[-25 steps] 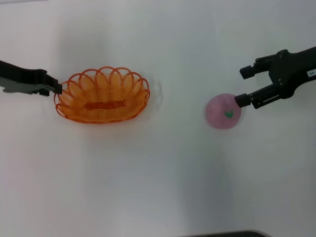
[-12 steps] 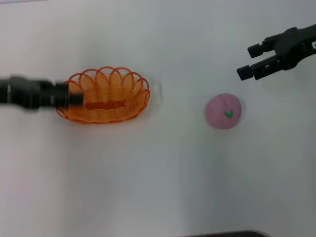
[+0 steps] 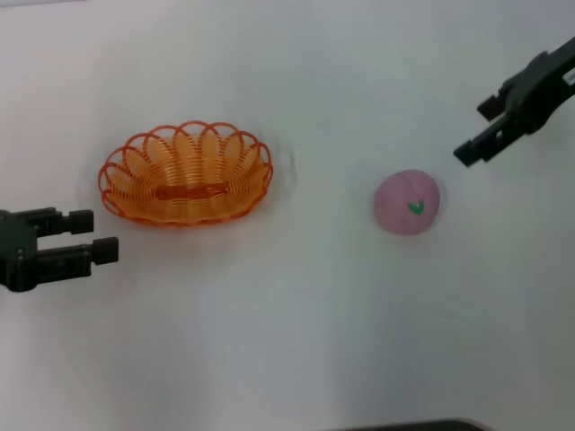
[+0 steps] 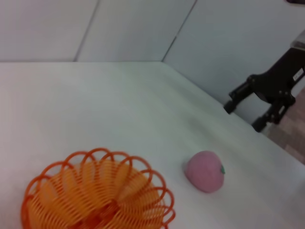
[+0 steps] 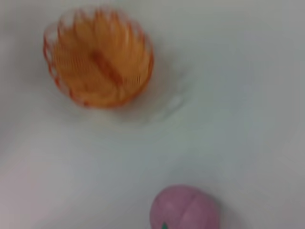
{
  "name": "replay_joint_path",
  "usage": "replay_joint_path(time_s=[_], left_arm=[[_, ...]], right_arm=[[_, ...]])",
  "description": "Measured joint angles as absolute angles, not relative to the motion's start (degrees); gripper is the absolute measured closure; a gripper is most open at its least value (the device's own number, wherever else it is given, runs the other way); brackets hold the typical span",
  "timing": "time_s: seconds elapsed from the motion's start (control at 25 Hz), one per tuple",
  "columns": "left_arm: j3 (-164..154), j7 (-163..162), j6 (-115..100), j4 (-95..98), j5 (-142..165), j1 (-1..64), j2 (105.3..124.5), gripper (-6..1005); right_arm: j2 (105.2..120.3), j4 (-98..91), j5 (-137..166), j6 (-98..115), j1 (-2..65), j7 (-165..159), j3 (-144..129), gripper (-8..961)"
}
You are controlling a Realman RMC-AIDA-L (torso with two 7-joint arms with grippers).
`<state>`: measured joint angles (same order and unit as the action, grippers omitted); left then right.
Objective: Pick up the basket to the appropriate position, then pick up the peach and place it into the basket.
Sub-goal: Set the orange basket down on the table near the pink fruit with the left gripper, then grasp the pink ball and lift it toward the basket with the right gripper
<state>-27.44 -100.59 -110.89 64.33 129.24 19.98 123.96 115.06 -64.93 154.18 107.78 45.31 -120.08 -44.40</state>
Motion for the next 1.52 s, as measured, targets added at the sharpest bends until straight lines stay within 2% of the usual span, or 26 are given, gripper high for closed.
replay_joint_path(time_s=[0.28, 0.32, 0.36, 0.48, 0.72, 0.96, 1.16, 1.28, 1.52], left_arm=[[-27.28, -100.07, -108.60, 63.02, 129.30, 18.60, 124.10, 296], [-27.28, -100.07, -108.48, 62.93, 129.30, 18.61, 124.10, 296], [-27.27, -100.11, -108.42, 62.81, 129.30, 18.65, 124.10, 296], [-27.42, -100.27, -108.40, 62.19, 129.31, 19.00, 124.02, 296], [-27.66, -100.28, -108.20, 61.26, 129.33, 19.68, 123.89, 296], [-28.07, -100.27, -108.20, 60.36, 129.35, 20.16, 123.77, 298], [-28.13, -100.28, -108.38, 60.27, 129.39, 20.18, 123.75, 301], [-28.12, -100.36, -108.62, 60.27, 129.39, 20.17, 123.75, 302], [-28.11, -100.88, -108.76, 60.30, 130.24, 20.15, 123.74, 303]], right_arm=[[117.06, -62.12, 156.63, 102.17, 46.68, -123.32, -53.81, 49], [118.03, -60.06, 156.78, 99.85, 46.94, -123.65, -55.74, 50], [118.03, -60.06, 156.78, 99.85, 46.94, -123.65, -55.74, 50], [119.52, -57.06, 156.96, 96.52, 47.12, -123.73, -58.81, 51], [119.40, -50.79, 155.78, 91.29, 48.39, -123.49, -60.94, 53], [119.36, -50.53, 155.74, 91.21, 48.75, -123.54, -60.98, 232], [119.40, -50.65, 155.68, 91.85, 48.99, -123.64, -61.02, 471], [119.43, -51.29, 155.66, 92.94, 49.16, -123.70, -61.03, 708], [119.48, -58.16, 151.73, 96.85, 48.27, -123.59, -59.93, 808]])
